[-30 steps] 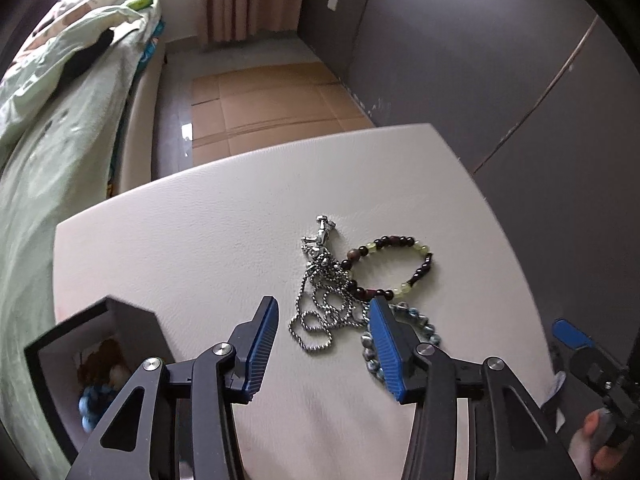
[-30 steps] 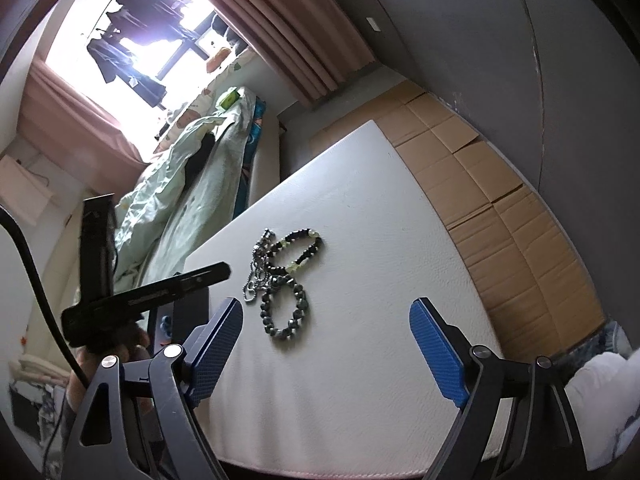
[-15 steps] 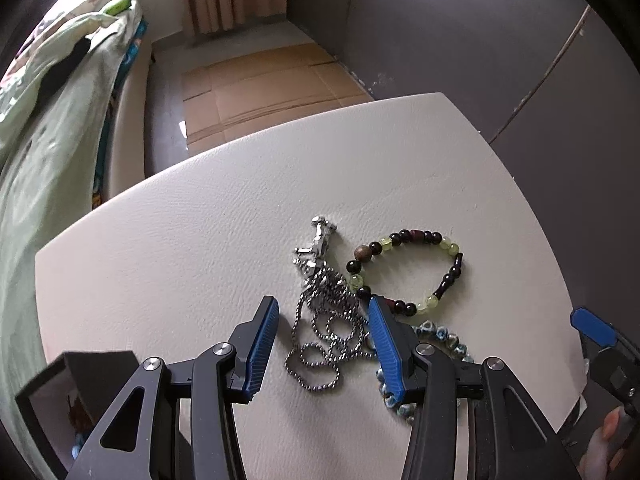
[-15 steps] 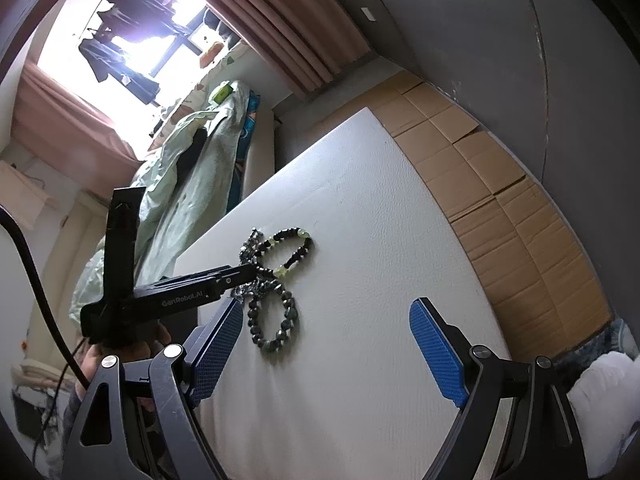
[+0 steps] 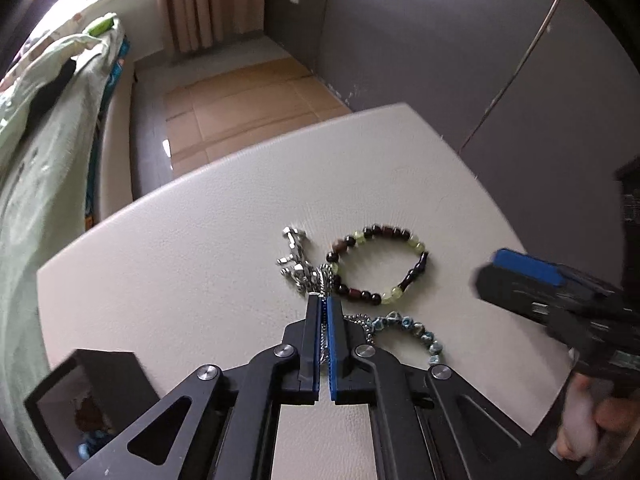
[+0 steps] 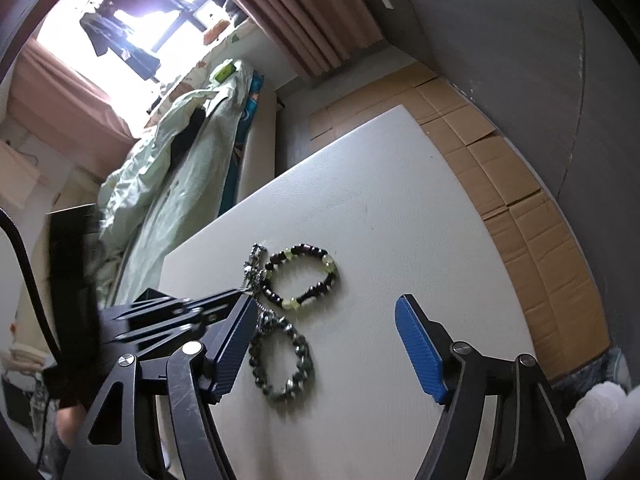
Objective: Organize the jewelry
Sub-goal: 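Reach the left gripper to the silver chain necklace and grasp it, then grasp the green-and-black bead bracelet with the right gripper while the left lifts the chain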
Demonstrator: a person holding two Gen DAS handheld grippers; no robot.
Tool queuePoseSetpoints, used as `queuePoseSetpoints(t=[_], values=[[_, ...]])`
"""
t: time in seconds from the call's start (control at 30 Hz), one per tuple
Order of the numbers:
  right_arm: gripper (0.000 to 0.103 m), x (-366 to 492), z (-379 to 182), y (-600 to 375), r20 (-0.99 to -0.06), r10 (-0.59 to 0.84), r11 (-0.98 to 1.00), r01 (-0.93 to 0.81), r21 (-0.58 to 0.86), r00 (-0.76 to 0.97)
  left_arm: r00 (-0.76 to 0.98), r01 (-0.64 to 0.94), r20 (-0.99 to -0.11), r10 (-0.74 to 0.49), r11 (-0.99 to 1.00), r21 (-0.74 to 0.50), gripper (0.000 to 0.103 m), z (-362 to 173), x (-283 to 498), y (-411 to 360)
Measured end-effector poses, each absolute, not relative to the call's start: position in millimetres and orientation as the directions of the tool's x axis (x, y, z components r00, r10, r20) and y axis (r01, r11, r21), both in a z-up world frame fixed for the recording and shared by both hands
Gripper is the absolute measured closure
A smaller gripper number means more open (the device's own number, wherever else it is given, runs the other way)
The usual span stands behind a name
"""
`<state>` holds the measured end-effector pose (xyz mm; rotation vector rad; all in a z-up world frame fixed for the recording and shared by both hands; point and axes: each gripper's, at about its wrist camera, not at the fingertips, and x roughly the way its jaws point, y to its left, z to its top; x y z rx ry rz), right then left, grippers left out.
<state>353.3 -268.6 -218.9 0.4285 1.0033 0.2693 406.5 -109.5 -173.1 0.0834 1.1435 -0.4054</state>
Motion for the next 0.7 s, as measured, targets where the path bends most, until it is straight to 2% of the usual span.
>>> queuePoseSetpoints(t=[0.23, 0.7], values=[[0.044, 377, -223, -257, -0.799, 0.372, 0.916, -0.047, 0.399, 0.473, 0.423, 0.333, -0.856, -0.296, 0.93, -0.156, 0.101, -134, 404, -91], [0.051, 406, -228, -221, -0.891, 0.174, 0.982, -0.138, 0.127, 0.418, 0.545, 0.306, -0.777, -0.316, 0.937, -0.166, 0.101, -68, 394, -57]])
